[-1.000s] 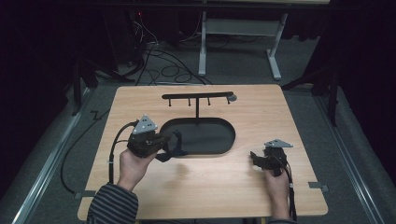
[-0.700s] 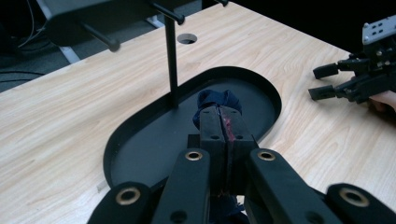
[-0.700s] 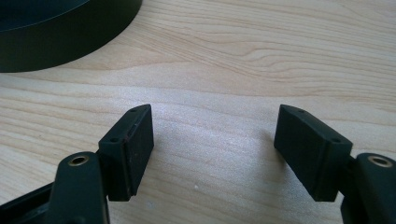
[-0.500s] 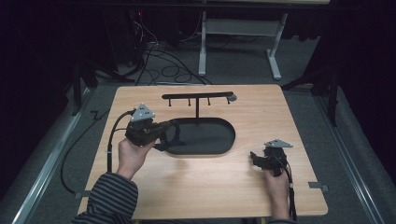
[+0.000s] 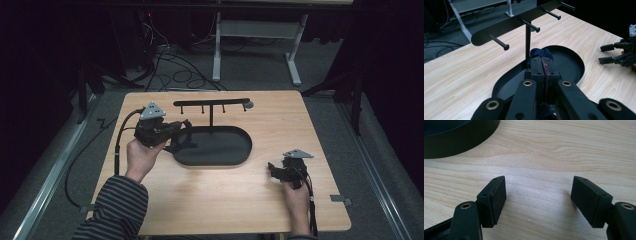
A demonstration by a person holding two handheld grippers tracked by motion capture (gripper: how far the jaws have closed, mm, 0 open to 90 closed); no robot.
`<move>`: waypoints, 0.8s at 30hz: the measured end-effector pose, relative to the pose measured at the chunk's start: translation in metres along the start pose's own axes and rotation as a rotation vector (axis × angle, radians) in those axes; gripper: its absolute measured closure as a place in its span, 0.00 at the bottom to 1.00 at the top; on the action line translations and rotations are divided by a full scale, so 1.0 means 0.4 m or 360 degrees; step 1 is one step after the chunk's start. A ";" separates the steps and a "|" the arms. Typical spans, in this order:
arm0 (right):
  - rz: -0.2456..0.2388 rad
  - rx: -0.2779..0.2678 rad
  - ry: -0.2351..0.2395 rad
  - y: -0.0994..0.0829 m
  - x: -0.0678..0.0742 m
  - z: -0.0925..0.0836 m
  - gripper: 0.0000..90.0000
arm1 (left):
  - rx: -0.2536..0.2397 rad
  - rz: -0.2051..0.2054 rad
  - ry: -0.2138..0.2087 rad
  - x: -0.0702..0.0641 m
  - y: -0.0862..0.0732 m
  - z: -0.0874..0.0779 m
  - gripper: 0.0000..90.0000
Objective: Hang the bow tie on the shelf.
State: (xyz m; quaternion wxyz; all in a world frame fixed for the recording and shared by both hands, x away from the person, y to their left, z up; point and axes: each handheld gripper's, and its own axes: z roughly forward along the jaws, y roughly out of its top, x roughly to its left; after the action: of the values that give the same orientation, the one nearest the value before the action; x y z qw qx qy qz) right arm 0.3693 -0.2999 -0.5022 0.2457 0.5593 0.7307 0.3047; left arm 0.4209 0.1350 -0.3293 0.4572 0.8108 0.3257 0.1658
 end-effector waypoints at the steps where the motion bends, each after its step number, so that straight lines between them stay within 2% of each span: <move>1: -0.0001 -0.0002 0.0003 0.000 0.000 0.000 0.33 | -0.0006 0.0004 0.0005 0.000 0.002 -0.001 0.99; 7: 0.0002 -0.0003 -0.0001 -0.003 0.004 -0.003 0.33 | -0.0033 -0.0039 -0.0002 0.014 0.005 -0.006 0.99; 13: 0.0005 -0.0002 -0.0001 -0.003 0.005 -0.003 0.33 | -0.0076 -0.0054 -0.0002 0.029 0.015 -0.008 0.99; 17: 0.0005 -0.0002 -0.0001 -0.003 0.004 -0.003 0.33 | -0.0093 -0.0076 -0.0021 0.037 0.022 0.002 0.99; 24: 0.0004 -0.0001 0.0000 -0.003 0.005 -0.003 0.32 | -0.0124 -0.0089 -0.0010 0.048 0.031 0.011 0.99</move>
State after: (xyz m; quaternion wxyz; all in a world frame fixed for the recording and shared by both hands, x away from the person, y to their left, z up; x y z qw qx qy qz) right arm 0.3670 -0.2985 -0.5022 0.2457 0.5601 0.7300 0.3052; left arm 0.4420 0.1409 -0.3216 0.4938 0.7835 0.3402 0.1629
